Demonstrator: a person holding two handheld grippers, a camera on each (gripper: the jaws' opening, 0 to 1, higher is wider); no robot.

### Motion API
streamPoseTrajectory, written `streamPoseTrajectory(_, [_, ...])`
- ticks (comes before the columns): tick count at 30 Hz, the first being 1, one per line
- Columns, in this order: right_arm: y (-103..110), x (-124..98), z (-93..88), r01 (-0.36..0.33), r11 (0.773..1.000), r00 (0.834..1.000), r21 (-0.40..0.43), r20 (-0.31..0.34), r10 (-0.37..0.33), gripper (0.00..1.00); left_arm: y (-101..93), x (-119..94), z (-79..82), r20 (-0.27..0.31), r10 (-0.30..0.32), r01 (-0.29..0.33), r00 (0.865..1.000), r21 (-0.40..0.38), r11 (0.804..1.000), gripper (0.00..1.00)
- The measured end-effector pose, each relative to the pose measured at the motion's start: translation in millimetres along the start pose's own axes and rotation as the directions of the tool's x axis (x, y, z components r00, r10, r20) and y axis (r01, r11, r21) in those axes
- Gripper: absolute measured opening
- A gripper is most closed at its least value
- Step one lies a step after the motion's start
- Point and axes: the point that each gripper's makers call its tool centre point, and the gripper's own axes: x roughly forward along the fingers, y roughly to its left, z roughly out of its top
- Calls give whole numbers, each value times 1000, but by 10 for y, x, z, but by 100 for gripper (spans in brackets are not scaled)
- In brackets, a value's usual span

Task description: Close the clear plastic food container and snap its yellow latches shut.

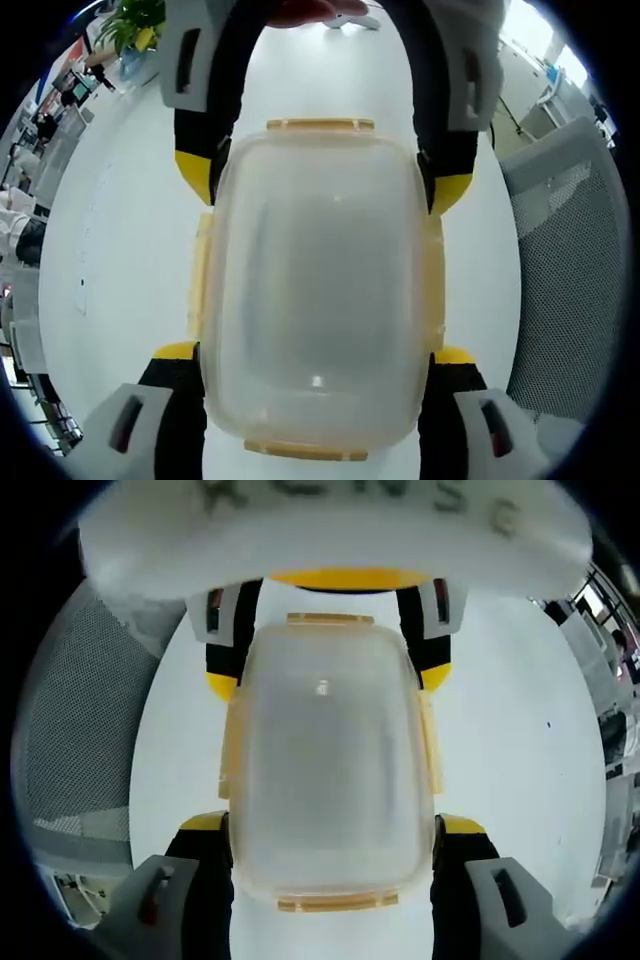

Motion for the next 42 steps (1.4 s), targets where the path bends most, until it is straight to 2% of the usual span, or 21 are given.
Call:
streamPoseTrajectory(9, [12,-6,-2,5,1000,1000,6,-5,-5,79,-18,-12,4,26,1,-1,1000,5,1000,86])
streamPoseTrajectory(22, [21,1,6,6,1000,1000,11,2,-6,79,-40,-18,-12,33,0,-1,999,13,1000,86])
streamPoseTrajectory(42, [41,63,144,0,1000,1000,9,13,0,79,-50,-51,-170,28,-2,2,1000,14,1000,87])
